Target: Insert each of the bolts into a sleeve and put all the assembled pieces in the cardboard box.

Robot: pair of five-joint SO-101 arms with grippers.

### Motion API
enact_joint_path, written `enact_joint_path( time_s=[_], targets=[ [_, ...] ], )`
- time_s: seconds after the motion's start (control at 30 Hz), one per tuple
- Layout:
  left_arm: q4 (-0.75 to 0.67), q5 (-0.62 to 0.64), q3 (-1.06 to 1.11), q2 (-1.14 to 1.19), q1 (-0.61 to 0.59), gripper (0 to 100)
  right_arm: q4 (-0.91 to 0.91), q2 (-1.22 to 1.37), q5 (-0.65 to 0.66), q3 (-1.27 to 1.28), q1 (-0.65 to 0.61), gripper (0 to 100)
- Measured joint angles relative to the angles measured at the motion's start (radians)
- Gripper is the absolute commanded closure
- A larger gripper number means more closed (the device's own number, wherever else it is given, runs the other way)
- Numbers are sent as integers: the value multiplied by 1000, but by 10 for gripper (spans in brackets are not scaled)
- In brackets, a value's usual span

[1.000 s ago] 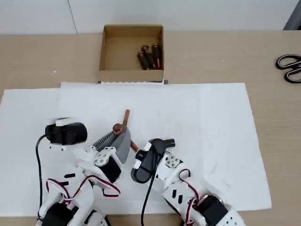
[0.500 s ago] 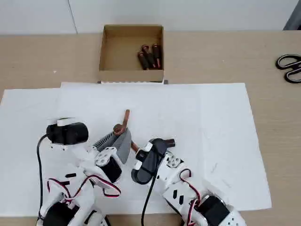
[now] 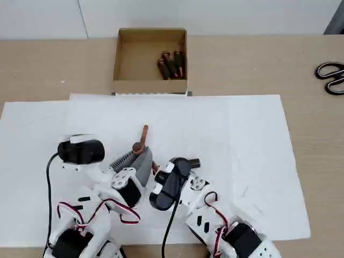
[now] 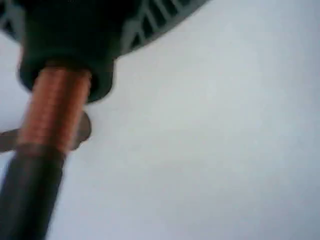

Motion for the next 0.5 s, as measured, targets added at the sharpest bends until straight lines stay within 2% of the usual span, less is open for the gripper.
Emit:
enact_joint_path(
  time_s=[0.17, 0.3, 0.5],
  targets=[
    [75, -58, -2, -2, 74, 995, -26, 0, 60, 2, 6, 996],
    [120, -117, -2, -2, 86, 995, -29, 0, 66, -2, 2, 996],
    [147, -133, 2, -2, 89, 995, -29, 0, 68, -15, 0, 996]
  ],
)
